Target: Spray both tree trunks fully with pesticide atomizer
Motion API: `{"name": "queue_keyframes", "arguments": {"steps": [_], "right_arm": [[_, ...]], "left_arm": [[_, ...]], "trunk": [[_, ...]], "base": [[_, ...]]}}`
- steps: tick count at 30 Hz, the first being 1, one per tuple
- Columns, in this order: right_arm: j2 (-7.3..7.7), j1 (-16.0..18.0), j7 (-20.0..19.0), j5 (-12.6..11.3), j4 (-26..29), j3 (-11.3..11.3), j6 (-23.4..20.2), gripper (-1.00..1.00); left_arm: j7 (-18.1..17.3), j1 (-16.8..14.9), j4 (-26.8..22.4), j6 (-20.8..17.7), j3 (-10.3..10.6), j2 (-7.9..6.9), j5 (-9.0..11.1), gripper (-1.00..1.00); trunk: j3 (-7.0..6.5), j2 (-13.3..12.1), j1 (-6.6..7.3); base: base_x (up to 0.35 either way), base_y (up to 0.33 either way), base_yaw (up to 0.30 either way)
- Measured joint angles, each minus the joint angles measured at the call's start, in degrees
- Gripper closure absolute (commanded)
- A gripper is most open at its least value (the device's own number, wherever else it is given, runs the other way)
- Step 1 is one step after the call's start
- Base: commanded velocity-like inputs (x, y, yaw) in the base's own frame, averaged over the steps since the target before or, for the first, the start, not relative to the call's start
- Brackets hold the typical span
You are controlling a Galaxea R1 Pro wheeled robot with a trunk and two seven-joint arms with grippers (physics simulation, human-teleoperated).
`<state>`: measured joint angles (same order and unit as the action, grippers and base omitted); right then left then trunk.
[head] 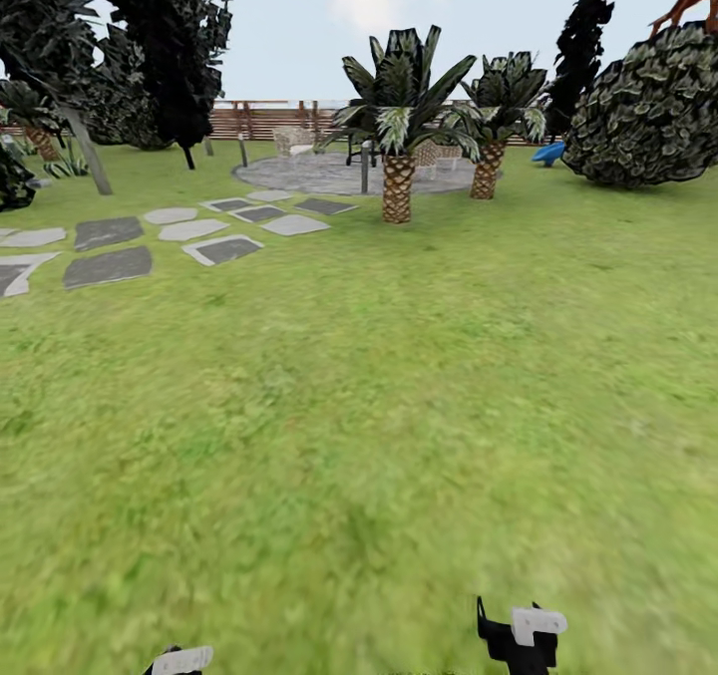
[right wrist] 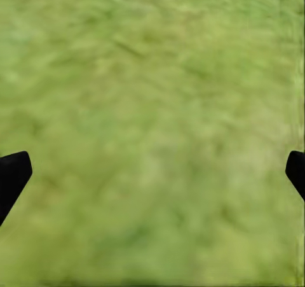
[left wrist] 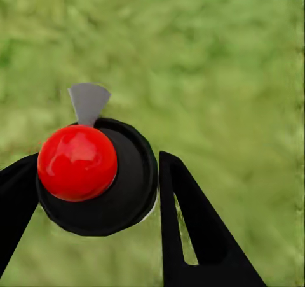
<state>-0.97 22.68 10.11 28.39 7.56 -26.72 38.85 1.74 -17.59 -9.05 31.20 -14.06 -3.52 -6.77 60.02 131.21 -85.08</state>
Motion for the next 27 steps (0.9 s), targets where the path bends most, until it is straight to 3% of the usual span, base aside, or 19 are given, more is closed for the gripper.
{"name": "queue_keyframes", "arguments": {"steps": [27], "right_arm": [[0.0, 0.0, 0.0, 0.0, 0.0, 0.0, 0.0, -1.0]], "left_arm": [[0.0, 0.01, 0.0, 0.09, 0.0, -0.08, 0.0, 1.0]], "trunk": [[0.0, 0.0, 0.0]], "base": [[0.0, -0.274, -0.3]]}}
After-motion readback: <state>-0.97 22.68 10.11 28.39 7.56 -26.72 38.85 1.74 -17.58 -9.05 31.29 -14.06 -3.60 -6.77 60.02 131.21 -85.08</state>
